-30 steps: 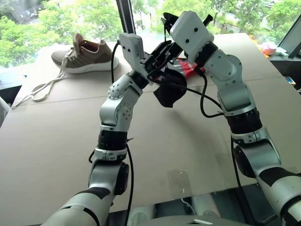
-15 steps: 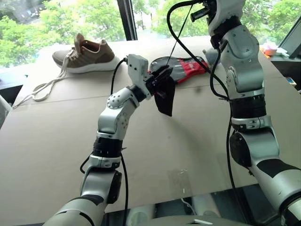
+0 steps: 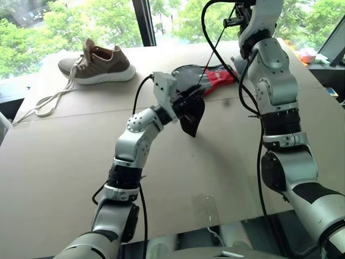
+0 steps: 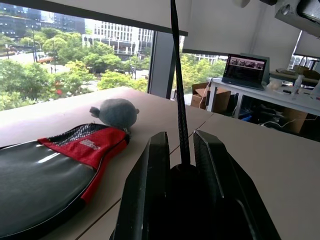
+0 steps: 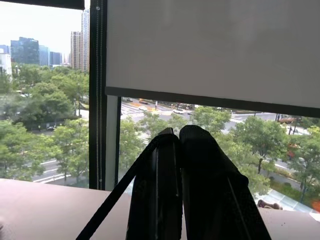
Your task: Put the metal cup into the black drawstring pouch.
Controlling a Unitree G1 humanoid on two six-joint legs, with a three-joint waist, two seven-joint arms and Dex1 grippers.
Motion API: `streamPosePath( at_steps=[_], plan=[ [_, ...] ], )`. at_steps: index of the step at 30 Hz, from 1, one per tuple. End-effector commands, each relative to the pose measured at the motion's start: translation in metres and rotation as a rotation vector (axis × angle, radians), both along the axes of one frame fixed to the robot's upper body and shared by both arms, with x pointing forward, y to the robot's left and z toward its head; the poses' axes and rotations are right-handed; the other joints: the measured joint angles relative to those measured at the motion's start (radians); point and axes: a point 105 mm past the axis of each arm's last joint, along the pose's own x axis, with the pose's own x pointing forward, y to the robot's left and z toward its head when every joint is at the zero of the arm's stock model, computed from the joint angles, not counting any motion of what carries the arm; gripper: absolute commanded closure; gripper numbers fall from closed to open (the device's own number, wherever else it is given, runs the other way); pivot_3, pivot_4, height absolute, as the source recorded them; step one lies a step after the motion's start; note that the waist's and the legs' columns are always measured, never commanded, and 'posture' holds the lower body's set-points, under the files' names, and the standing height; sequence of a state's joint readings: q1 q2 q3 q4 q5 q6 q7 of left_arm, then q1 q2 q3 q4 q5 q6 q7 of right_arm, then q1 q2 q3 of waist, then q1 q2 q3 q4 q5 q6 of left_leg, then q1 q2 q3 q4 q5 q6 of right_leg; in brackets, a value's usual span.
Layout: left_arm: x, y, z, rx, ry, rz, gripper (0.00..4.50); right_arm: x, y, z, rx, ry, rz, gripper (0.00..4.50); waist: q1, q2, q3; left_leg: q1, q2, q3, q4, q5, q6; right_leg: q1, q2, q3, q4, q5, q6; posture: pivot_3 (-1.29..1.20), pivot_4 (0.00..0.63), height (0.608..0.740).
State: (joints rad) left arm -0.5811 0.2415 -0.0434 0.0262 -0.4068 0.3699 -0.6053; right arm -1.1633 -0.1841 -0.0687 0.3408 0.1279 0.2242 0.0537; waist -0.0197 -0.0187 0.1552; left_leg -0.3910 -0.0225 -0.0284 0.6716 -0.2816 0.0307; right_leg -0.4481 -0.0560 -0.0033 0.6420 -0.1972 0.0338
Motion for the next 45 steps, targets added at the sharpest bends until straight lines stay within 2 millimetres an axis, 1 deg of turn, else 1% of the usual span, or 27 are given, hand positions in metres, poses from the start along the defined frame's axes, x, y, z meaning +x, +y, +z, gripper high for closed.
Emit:
streamPosePath(
  at_steps=[1, 5, 7, 9, 12, 13, 15, 17, 18, 19, 20, 22, 23, 26, 27, 28, 29, 30, 31, 32, 33, 36, 37, 39, 41, 43, 45],
  plan=[
    [0.000, 0.010, -0.015, -0.014, 0.075, 0.030, 2.06, -0.035, 0.004, 0.047, -0.013, -0.171, 0.088, 4.50, 0.000, 0.000, 0.000, -0.001, 0.000, -0.001, 0.000, 0.000, 0.000, 0.000, 0.000, -0.001, 0.000, 0.000, 0.000, 0.00, 0.150, 0.740],
    [-0.012, 0.011, -0.007, -0.045, 0.080, -0.011, 0.31, -0.050, 0.036, 0.023, -0.148, -0.121, 0.268, 4.50, -0.005, 0.000, 0.000, -0.002, 0.001, -0.001, 0.000, 0.000, 0.000, -0.001, 0.001, -0.003, 0.000, 0.000, 0.000, 0.00, 0.150, 0.740],
    [-0.018, 0.015, -0.007, -0.033, 0.085, -0.025, 0.31, -0.054, 0.043, 0.010, -0.209, -0.093, 0.314, 4.50, -0.007, 0.000, 0.000, -0.001, 0.001, -0.001, 0.000, 0.000, 0.000, 0.000, 0.001, -0.002, 0.000, 0.000, 0.000, 0.00, 0.150, 0.740],
    [-0.024, 0.026, -0.007, -0.037, 0.090, -0.023, 0.31, -0.058, 0.047, -0.002, -0.240, -0.051, 0.360, 4.50, -0.009, 0.000, 0.000, -0.001, 0.001, -0.001, 0.001, 0.000, 0.000, 0.000, 0.000, -0.001, 0.000, 0.000, 0.000, 0.00, 0.150, 0.740],
    [-0.032, 0.055, 0.000, -0.081, 0.090, 0.005, 0.31, -0.064, 0.055, -0.017, -0.273, 0.008, 0.432, 4.50, -0.012, 0.000, 0.000, -0.001, 0.001, -0.001, 0.001, 0.000, 0.000, 0.000, 0.000, 0.000, 0.000, 0.000, 0.000, 0.00, 0.150, 0.740],
    [-0.033, 0.061, 0.001, -0.085, 0.090, 0.016, 0.31, -0.066, 0.056, -0.019, -0.278, 0.023, 0.447, 4.50, -0.014, 0.000, 0.000, -0.001, 0.001, -0.001, 0.001, 0.000, 0.000, 0.000, 0.000, 0.000, 0.000, 0.000, 0.000, 0.00, 0.150, 0.740],
    [-0.030, 0.095, 0.005, -0.084, 0.081, 0.115, 0.31, -0.069, 0.058, -0.025, -0.274, 0.053, 0.476, 4.50, -0.014, 0.000, 0.000, 0.000, 0.002, -0.002, 0.001, 0.000, 0.000, 0.000, 0.000, -0.001, 0.000, 0.000, 0.000, 0.00, 0.150, 0.740],
    [-0.029, 0.134, 0.009, -0.077, 0.071, 0.235, 0.31, -0.072, 0.055, -0.025, -0.228, 0.067, 0.505, 4.50, -0.019, 0.000, 0.000, 0.000, 0.002, -0.003, 0.001, 0.000, 0.000, 0.000, 0.001, -0.002, 0.000, 0.000, 0.000, 0.00, 0.150, 0.740],
    [-0.028, 0.146, 0.009, -0.067, 0.072, 0.276, 0.31, -0.072, 0.053, -0.024, -0.208, 0.074, 0.508, 4.50, -0.021, 0.000, 0.000, 0.000, 0.002, -0.002, 0.001, 0.000, 0.000, 0.000, 0.001, -0.002, 0.000, 0.000, 0.000, 0.00, 0.150, 0.740],
    [-0.029, 0.152, 0.009, -0.059, 0.073, 0.299, 0.31, -0.073, 0.051, -0.023, -0.197, 0.079, 0.508, 4.50, -0.020, 0.000, 0.000, 0.001, 0.002, -0.002, 0.001, 0.000, 0.000, 0.000, 0.001, -0.002, 0.000, 0.000, 0.000, 0.00, 0.150, 0.740],
    [-0.030, 0.160, 0.006, -0.040, 0.081, 0.325, 0.31, -0.069, 0.046, -0.028, -0.203, 0.102, 0.500, 4.50, -0.018, 0.000, 0.000, 0.001, 0.002, -0.002, 0.001, 0.000, 0.000, 0.000, 0.001, -0.003, 0.000, 0.000, 0.000, 0.00, 0.150, 0.740],
    [-0.034, 0.168, -0.001, -0.015, 0.102, 0.348, 0.26, -0.063, 0.040, -0.049, -0.229, 0.188, 0.507, 3.85, -0.010, -0.001, -0.001, 0.001, 0.001, -0.002, 0.001, 0.000, 0.000, 0.001, 0.000, -0.003, 0.000, 0.000, 0.000, 0.00, 0.150, 0.740],
    [-0.036, 0.169, -0.006, -0.005, 0.119, 0.351, 0.26, -0.061, 0.037, -0.069, -0.285, 0.243, 0.508, 3.63, -0.005, -0.001, -0.001, 0.001, 0.000, -0.002, 0.001, 0.000, 0.000, 0.001, -0.001, -0.004, -0.001, 0.000, 0.000, 0.00, 0.150, 0.740],
    [-0.045, 0.164, -0.025, 0.037, 0.171, 0.336, 0.26, -0.065, 0.025, -0.129, -0.363, 0.442, 0.550, 2.25, 0.009, -0.003, -0.002, 0.000, -0.001, -0.003, 0.001, -0.001, 0.001, 0.002, -0.002, -0.005, -0.003, 0.000, 0.000, 0.00, 0.150, 0.740],
    [-0.049, 0.162, -0.030, 0.049, 0.187, 0.330, 0.26, -0.070, 0.019, -0.151, -0.404, 0.520, 0.570, 1.86, 0.011, -0.003, -0.002, -0.001, -0.001, -0.003, 0.001, -0.001, 0.001, 0.002, -0.004, -0.005, -0.003, 0.000, 0.000, 0.00, 0.150, 0.740],
    [-0.053, 0.161, -0.037, 0.061, 0.208, 0.325, 0.26, -0.078, 0.011, -0.178, -0.477, 0.609, 0.589, 1.21, 0.012, -0.003, -0.002, -0.002, -0.001, -0.003, 0.001, -0.001, 0.001, 0.001, -0.007, -0.004, -0.004, 0.000, 0.000, 0.00, 0.150, 0.740],
    [-0.058, 0.159, -0.045, 0.079, 0.230, 0.315, 0.26, -0.087, -0.002, -0.207, -0.557, 0.702, 0.595, 0.82, 0.013, -0.003, -0.002, -0.003, -0.001, -0.004, 0.001, -0.001, 0.001, 0.001, -0.007, -0.004, -0.005, 0.000, 0.000, 0.00, 0.150, 0.740],
    [-0.062, 0.157, -0.053, 0.101, 0.249, 0.305, 0.26, -0.094, -0.015, -0.230, -0.634, 0.759, 0.587, 0.82, 0.015, -0.002, -0.002, -0.004, -0.001, -0.004, 0.001, -0.001, 0.001, 0.000, -0.008, -0.005, -0.005, 0.000, 0.000, 0.00, 0.150, 0.740],
    [-0.067, 0.156, -0.058, 0.119, 0.262, 0.295, 0.26, -0.099, -0.026, -0.245, -0.683, 0.793, 0.575, 0.82, 0.014, -0.002, -0.001, -0.004, -0.001, -0.004, 0.001, -0.001, 0.002, 0.001, -0.009, -0.005, -0.007, 0.000, 0.000, 0.00, 0.150, 0.740],
    [-0.069, 0.157, -0.062, 0.137, 0.251, 0.317, 0.26, -0.102, -0.039, -0.255, -0.707, 0.758, 0.563, 0.82, 0.013, -0.002, -0.001, -0.004, -0.001, -0.004, 0.001, -0.001, 0.002, 0.000, -0.009, -0.005, -0.007, 0.000, 0.000, 0.00, 0.150, 0.740],
    [-0.071, 0.158, -0.065, 0.149, 0.240, 0.335, 0.26, -0.105, -0.046, -0.260, -0.721, 0.724, 0.557, 0.82, 0.009, -0.002, -0.001, -0.004, -0.001, -0.004, 0.001, -0.001, 0.002, 0.000, -0.009, -0.005, -0.008, 0.000, 0.000, 0.00, 0.150, 0.740],
    [-0.084, 0.144, -0.074, 0.225, 0.202, 0.308, 0.26, -0.115, -0.067, -0.271, -0.533, 0.710, 0.583, 0.82, 0.007, -0.002, -0.001, 0.002, 0.001, -0.002, 0.000, -0.004, 0.006, 0.005, -0.007, -0.005, -0.007, 0.000, 0.000, 0.00, 0.150, 0.740],
    [-0.088, 0.141, -0.077, 0.248, 0.193, 0.304, 0.26, -0.117, -0.071, -0.272, -0.493, 0.701, 0.582, 0.82, 0.007, -0.001, 0.000, 0.010, 0.001, -0.001, -0.002, -0.005, 0.007, 0.013, -0.007, -0.004, -0.008, 0.000, 0.000, 0.00, 0.150, 0.740],
    [-0.094, 0.138, -0.083, 0.276, 0.185, 0.323, 0.26, -0.118, -0.085, -0.274, -0.410, 0.647, 0.555, 0.82, 0.008, -0.001, 0.000, 0.014, 0.002, -0.002, -0.002, -0.005, 0.008, 0.017, -0.006, -0.004, -0.010, 0.000, 0.000, 0.00, 0.150, 0.740],
    [-0.101, 0.139, -0.089, 0.320, 0.174, 0.353, 0.26, -0.124, -0.103, -0.267, -0.347, 0.500, 0.514, 0.82, 0.010, -0.001, 0.000, 0.015, 0.003, -0.002, -0.001, -0.005, 0.008, 0.019, -0.004, -0.004, -0.010, 0.000, 0.000, 0.00, 0.150, 0.740],
    [-0.108, 0.144, -0.093, 0.338, 0.180, 0.370, 0.26, -0.133, -0.117, -0.278, -0.355, 0.535, 0.524, 0.82, 0.012, -0.001, 0.000, 0.017, 0.003, -0.001, 0.000, -0.005, 0.008, 0.021, 0.000, -0.004, -0.010, 0.000, 0.000, 0.00, 0.150, 0.740],
    [-0.113, 0.149, -0.095, 0.347, 0.187, 0.377, 0.26, -0.139, -0.125, -0.279, -0.323, 0.541, 0.550, 0.82, 0.012, 0.000, 0.000, 0.019, 0.004, -0.001, 0.000, -0.005, 0.008, 0.023, 0.001, -0.004, -0.009, 0.000, 0.000, 0.00, 0.150, 0.740]
  ],
)
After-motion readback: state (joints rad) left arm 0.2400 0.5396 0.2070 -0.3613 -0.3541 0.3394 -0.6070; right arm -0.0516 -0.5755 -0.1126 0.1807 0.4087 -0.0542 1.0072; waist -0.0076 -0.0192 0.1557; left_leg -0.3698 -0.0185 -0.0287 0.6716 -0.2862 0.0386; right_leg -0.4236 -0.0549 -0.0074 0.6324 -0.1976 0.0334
